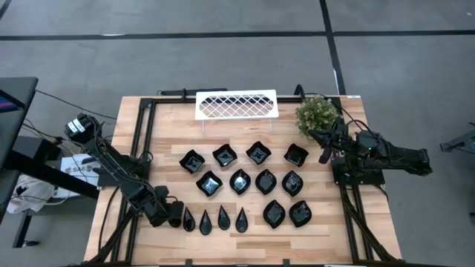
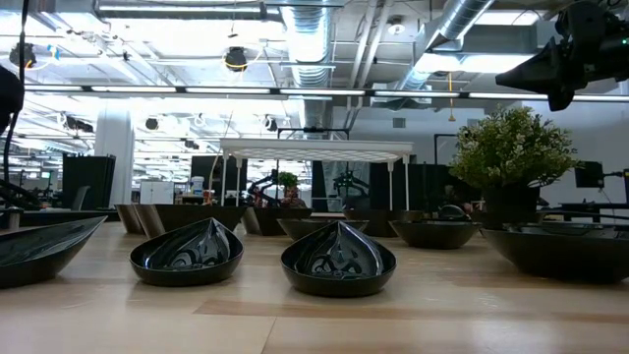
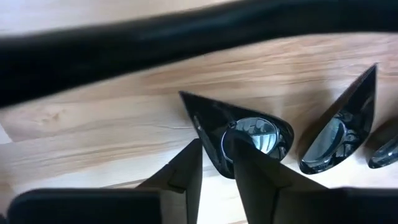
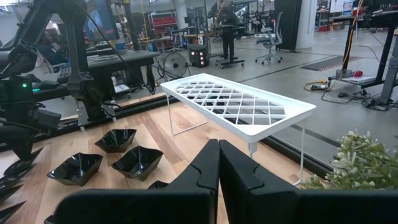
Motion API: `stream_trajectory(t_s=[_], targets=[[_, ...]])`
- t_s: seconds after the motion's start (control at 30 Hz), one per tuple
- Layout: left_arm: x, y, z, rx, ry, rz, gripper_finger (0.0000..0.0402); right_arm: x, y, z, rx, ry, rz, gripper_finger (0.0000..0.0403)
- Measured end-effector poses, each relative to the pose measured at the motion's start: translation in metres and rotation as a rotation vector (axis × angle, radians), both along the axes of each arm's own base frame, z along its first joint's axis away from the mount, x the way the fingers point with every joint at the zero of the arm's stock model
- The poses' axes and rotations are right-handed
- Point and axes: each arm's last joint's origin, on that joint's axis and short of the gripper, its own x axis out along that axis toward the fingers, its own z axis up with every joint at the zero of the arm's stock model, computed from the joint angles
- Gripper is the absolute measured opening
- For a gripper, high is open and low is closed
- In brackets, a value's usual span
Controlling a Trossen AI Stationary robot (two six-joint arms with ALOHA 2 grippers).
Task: Pick & Place Mini shaped plates
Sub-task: Put the black drop-shaped plate on the shelf
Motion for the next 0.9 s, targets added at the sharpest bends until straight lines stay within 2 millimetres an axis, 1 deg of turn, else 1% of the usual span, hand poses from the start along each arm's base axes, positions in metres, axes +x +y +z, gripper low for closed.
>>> stream_trajectory(t_s=[0.37,0.6,0.9], targets=[[0.0001,0.0003,-0.0001,0.007,-0.004,-0.001,0.0048,0.0000,0.0000,-0.0001,0.000,0.000,0.000,0.0001],[0.0015,-0.0014,-0.0072,0.023,0.008,-0.003,0.0034,0.0001,0.0000,0.0000,0.000,-0.001,0.000,0.0001],[0.0021,-0.0022,-0.0062,0.013,0.000,-0.003,0.0009,0.0000,0.0000,0.0001,0.000,-0.001,0.000,0.0001]])
